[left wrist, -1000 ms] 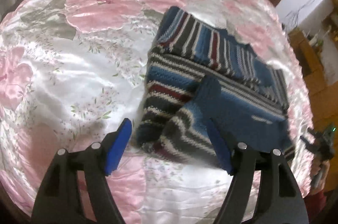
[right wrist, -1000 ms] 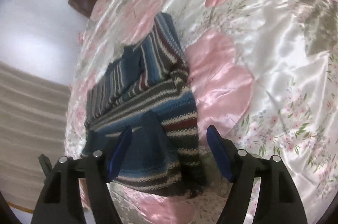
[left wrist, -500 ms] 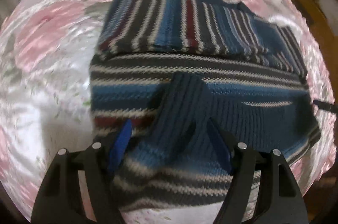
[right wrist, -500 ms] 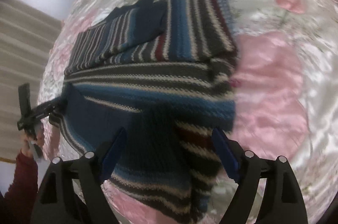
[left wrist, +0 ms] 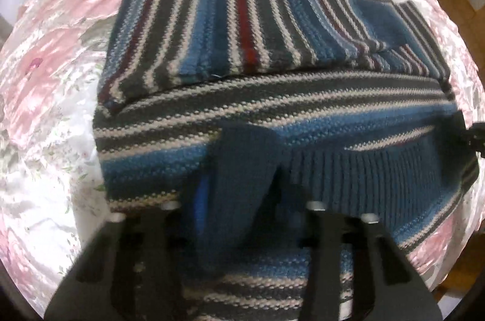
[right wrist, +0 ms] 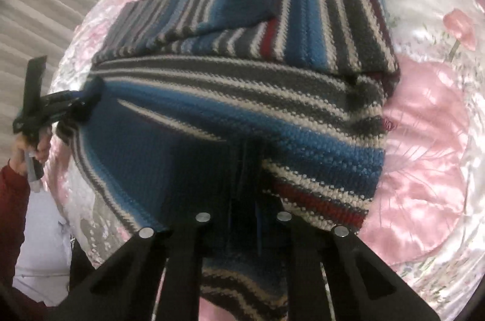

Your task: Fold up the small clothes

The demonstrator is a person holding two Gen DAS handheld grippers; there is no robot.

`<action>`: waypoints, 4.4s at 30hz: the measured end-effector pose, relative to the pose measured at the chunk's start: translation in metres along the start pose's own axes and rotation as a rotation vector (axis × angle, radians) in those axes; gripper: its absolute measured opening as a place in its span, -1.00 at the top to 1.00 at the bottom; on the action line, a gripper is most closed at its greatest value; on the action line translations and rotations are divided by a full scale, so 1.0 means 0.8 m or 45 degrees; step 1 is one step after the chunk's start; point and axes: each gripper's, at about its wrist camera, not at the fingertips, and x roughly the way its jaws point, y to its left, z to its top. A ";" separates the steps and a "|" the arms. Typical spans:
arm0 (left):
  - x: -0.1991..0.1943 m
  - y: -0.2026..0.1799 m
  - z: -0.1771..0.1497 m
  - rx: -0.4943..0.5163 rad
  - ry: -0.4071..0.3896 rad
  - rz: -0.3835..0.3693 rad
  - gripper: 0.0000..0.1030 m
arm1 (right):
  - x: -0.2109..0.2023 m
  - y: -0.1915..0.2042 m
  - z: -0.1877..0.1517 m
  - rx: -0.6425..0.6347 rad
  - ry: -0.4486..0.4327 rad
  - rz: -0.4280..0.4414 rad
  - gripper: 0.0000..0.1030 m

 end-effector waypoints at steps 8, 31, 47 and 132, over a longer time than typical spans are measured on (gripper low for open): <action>-0.045 0.001 -0.018 -0.036 -0.174 -0.073 0.83 | -0.035 0.004 -0.006 0.024 -0.105 0.040 0.79; -0.130 -0.005 0.087 -0.083 -0.518 -0.015 0.84 | -0.117 -0.006 0.098 0.119 -0.393 0.042 0.81; -0.021 -0.014 0.245 -0.060 -0.480 0.177 0.84 | -0.036 -0.080 0.266 0.251 -0.378 -0.165 0.81; 0.038 0.003 0.108 -0.119 -0.167 0.160 0.18 | -0.018 -0.135 0.116 0.409 -0.204 -0.164 0.75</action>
